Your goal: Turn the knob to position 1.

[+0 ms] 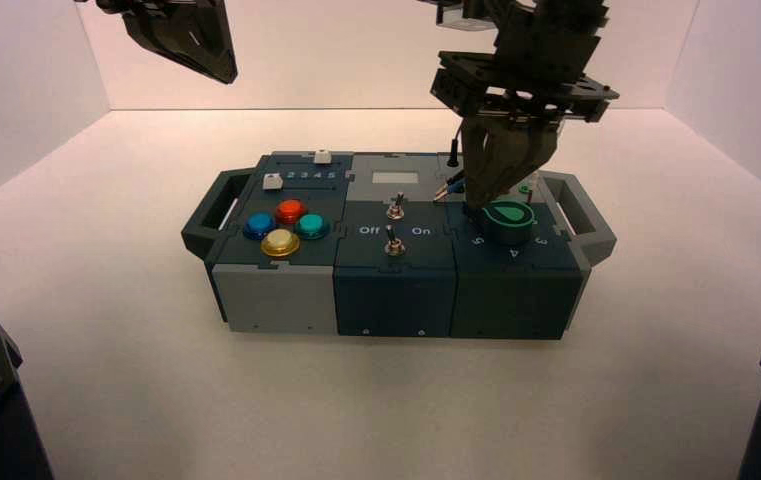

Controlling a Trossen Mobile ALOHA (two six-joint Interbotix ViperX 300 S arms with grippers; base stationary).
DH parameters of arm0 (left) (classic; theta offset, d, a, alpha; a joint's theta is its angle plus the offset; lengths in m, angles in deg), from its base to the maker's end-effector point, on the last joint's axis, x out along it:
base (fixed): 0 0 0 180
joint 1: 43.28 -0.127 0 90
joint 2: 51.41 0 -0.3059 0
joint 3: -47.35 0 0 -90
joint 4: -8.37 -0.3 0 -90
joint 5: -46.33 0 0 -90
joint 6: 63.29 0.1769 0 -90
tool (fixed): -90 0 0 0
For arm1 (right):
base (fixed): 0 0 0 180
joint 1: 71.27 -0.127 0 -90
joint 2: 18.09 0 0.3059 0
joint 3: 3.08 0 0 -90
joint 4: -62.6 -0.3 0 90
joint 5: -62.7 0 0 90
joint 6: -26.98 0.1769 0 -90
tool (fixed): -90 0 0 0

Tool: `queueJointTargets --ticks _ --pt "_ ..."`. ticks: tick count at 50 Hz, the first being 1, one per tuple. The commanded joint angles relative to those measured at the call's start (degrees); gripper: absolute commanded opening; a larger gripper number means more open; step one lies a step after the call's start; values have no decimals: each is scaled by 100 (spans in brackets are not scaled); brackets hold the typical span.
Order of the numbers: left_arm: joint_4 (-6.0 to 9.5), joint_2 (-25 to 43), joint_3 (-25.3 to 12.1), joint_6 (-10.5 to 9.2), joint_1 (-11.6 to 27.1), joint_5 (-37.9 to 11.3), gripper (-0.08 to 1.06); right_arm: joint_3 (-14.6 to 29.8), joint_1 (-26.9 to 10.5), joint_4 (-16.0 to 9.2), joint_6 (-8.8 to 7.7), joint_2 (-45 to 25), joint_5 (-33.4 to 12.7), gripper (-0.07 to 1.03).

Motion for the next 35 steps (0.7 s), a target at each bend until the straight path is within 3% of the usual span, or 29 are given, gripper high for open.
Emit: queueJointTargets --ticks 1,35 --pt "9 -18 -185 9 9 18 -3 193 -44 -18 -9 -26 26 -2" --pt "-18 -18 -229 35 18 -97 -3 448 -18 123 -9 -448 62 -2"
